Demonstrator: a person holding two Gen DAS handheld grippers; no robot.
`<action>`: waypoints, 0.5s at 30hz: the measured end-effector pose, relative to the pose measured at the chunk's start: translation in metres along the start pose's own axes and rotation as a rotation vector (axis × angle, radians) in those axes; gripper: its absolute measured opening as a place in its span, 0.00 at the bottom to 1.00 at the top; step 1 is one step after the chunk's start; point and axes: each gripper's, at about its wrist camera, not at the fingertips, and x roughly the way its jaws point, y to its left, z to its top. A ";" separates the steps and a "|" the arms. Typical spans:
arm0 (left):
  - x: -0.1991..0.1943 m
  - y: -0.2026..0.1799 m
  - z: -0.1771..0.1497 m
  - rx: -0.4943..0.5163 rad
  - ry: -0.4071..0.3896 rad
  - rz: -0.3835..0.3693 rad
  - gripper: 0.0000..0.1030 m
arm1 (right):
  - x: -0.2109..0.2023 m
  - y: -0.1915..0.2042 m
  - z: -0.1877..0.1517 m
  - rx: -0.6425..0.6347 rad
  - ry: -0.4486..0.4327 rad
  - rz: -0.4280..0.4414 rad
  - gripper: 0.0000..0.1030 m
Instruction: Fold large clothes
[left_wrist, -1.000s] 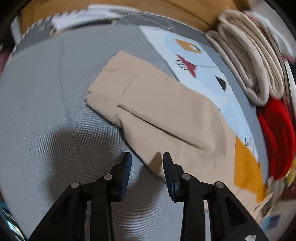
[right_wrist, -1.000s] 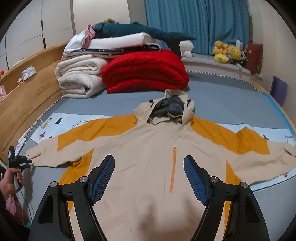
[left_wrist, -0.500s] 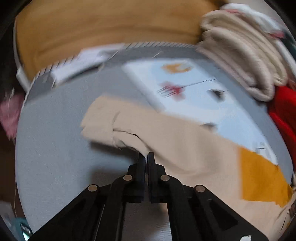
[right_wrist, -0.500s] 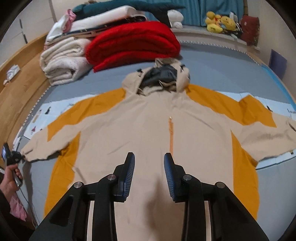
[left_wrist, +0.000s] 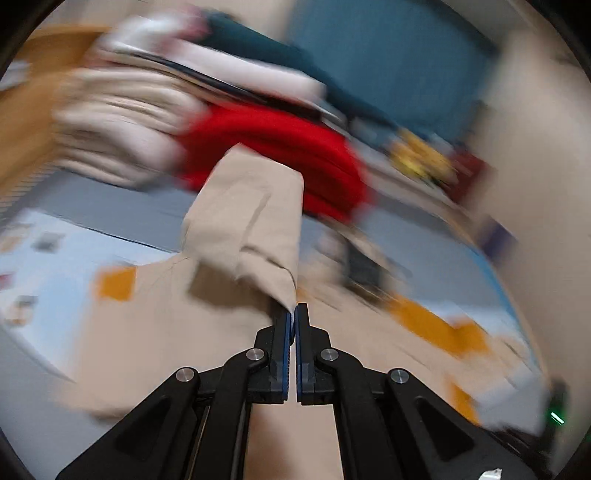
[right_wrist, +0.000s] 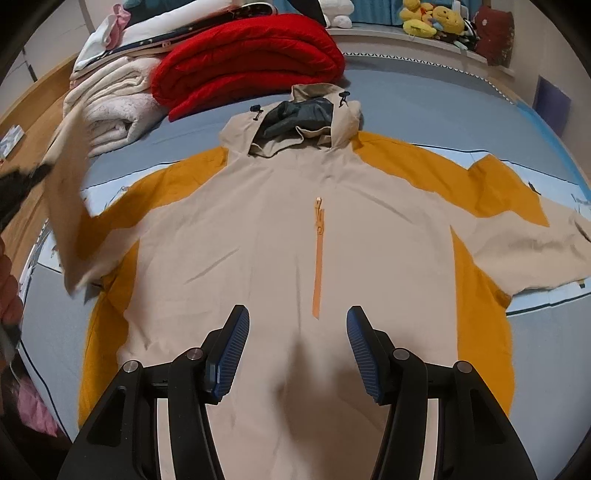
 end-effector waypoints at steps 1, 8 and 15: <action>0.014 -0.019 -0.008 0.022 0.093 -0.099 0.10 | 0.000 -0.002 0.001 0.004 0.000 0.003 0.54; -0.015 -0.023 0.006 0.012 0.125 -0.022 0.14 | -0.004 -0.024 0.010 0.089 -0.006 0.033 0.48; -0.049 0.042 -0.007 -0.124 0.090 0.287 0.16 | 0.013 -0.050 0.019 0.256 0.011 0.071 0.28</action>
